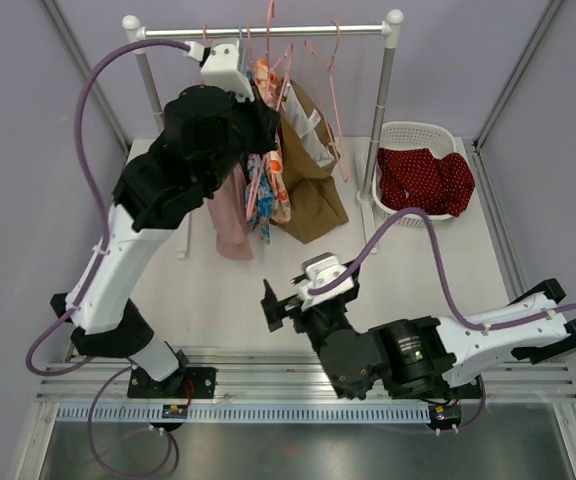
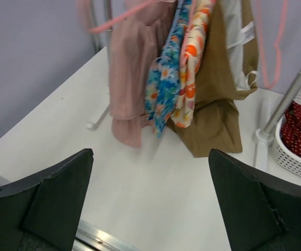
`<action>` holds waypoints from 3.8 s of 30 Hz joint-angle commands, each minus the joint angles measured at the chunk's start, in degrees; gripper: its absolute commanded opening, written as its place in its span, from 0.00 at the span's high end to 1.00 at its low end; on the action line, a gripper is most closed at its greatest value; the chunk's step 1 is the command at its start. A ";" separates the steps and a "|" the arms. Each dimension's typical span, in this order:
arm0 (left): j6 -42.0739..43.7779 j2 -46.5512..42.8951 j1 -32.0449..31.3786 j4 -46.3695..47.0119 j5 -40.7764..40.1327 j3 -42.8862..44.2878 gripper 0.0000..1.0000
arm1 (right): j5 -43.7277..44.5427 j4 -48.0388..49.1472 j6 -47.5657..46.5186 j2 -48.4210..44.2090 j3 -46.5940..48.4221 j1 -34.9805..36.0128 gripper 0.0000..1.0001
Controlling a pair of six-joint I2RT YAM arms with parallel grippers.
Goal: Remove the skirt from the hanger
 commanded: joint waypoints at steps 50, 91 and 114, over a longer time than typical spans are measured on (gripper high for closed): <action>-13.81 -27.89 -0.34 -17.49 39.94 -3.36 1.00 | -19.01 9.75 10.48 1.40 -15.63 -31.22 1.00; -3.44 -7.88 -0.25 -25.84 6.56 0.40 1.00 | -27.94 -8.43 -20.99 -4.85 23.46 -61.78 1.00; 4.20 -14.27 1.15 -10.40 12.08 -4.14 1.00 | -58.90 -8.89 1.51 37.64 54.73 -102.06 1.00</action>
